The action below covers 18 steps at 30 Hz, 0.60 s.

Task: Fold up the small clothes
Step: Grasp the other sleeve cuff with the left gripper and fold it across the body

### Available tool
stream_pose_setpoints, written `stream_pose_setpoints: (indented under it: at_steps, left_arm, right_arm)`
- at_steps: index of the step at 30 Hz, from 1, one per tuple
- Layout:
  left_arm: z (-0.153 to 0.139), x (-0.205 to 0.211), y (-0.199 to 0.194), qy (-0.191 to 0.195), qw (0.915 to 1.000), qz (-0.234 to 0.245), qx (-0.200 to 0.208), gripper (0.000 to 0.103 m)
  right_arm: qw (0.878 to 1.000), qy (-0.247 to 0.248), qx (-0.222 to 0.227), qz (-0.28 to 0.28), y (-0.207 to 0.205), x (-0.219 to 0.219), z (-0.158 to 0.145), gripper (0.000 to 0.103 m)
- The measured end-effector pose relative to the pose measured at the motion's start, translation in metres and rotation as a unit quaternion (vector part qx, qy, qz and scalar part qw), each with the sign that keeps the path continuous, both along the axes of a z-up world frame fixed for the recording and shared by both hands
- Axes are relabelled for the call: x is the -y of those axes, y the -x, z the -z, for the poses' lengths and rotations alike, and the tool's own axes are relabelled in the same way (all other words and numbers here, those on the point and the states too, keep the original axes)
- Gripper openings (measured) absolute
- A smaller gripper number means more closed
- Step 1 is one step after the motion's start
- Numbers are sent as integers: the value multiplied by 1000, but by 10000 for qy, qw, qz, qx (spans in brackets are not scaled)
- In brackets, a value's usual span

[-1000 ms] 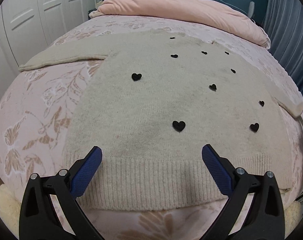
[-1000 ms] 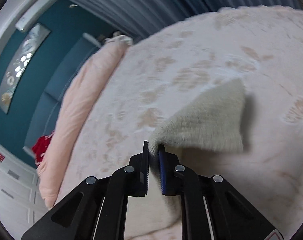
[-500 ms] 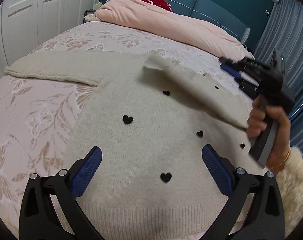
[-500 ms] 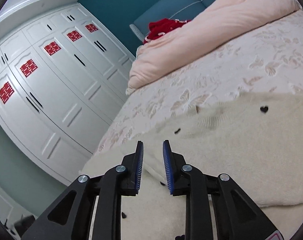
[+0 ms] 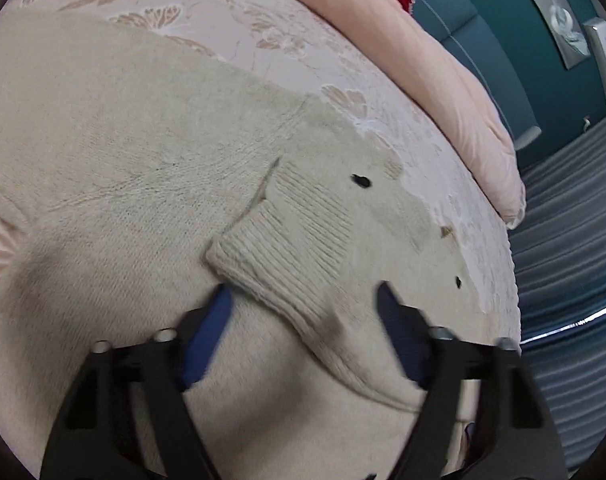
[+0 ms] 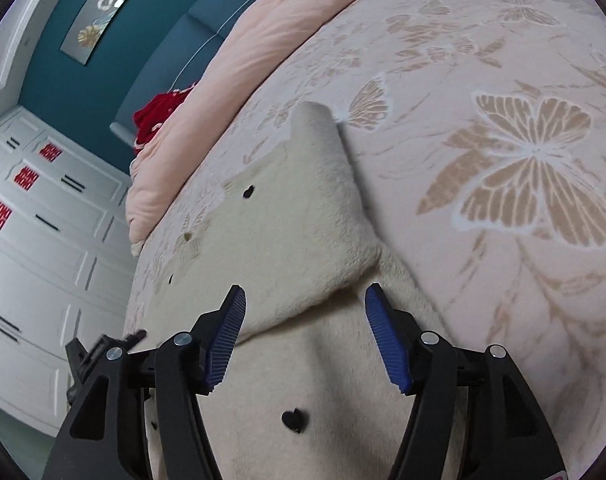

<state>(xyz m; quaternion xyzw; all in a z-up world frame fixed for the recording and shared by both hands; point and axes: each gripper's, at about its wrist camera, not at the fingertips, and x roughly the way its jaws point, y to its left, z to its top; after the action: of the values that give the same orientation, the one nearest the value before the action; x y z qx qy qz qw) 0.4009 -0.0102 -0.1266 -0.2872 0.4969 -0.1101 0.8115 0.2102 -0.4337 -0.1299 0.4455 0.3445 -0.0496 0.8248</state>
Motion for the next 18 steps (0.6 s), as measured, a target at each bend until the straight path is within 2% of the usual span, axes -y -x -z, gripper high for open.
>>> stream_pose_setpoints:
  at_steps: [1, 2, 3, 4, 6, 7, 8, 9, 11, 12, 15, 18]
  left_arm:
    - [2, -1, -4, -45, 9999, -141, -31, 23]
    - [0, -2, -7, -49, 9998, -186, -7, 15]
    - [-5, -3, -8, 38, 9998, -166, 96, 11]
    - [-16, -3, -7, 132, 9993, -123, 326, 10]
    - [-40, -2, 0, -3, 9964, 48, 843, 10]
    - [-46, 0, 4, -102, 9950, 120, 982, 10]
    - [-45, 1, 7, -167, 9946, 165, 1009, 10]
    - [-38, 2, 8, -255, 9949, 245, 946, 10]
    - [-13, 5, 8, -515, 9966, 289, 581, 10]
    - [-3, 4, 10, -514, 9974, 245, 442, 10]
    - [2, -2, 20, -378, 9976, 147, 568, 11]
    - [3, -3, 18, -364, 9978, 148, 542, 11]
  right_arm:
    - [10000, -48, 37, 59, -5, 2, 2, 61]
    - [9999, -35, 35, 89, -12, 4, 2, 43]
    - [9999, 16, 107, 91, -18, 5, -2, 22]
    - [9997, 49, 232, 87, -22, 6, -10, 7]
    - [9962, 46, 809, 306, -15, 11, -32, 6]
    - [9945, 154, 957, 388, -10, 14, -38, 6]
    - [9945, 404, 863, 439, -8, 16, -35, 5]
    - [9965, 544, 490, 395, -13, 18, -22, 5]
    - [9986, 314, -299, 316, -19, 24, 15, 5]
    - [9988, 252, -210, 375, -12, 25, 18, 5]
    - [9983, 437, -37, 387, 1, 19, -5, 5]
    - [9935, 967, 252, 537, 20, 6, -38, 10]
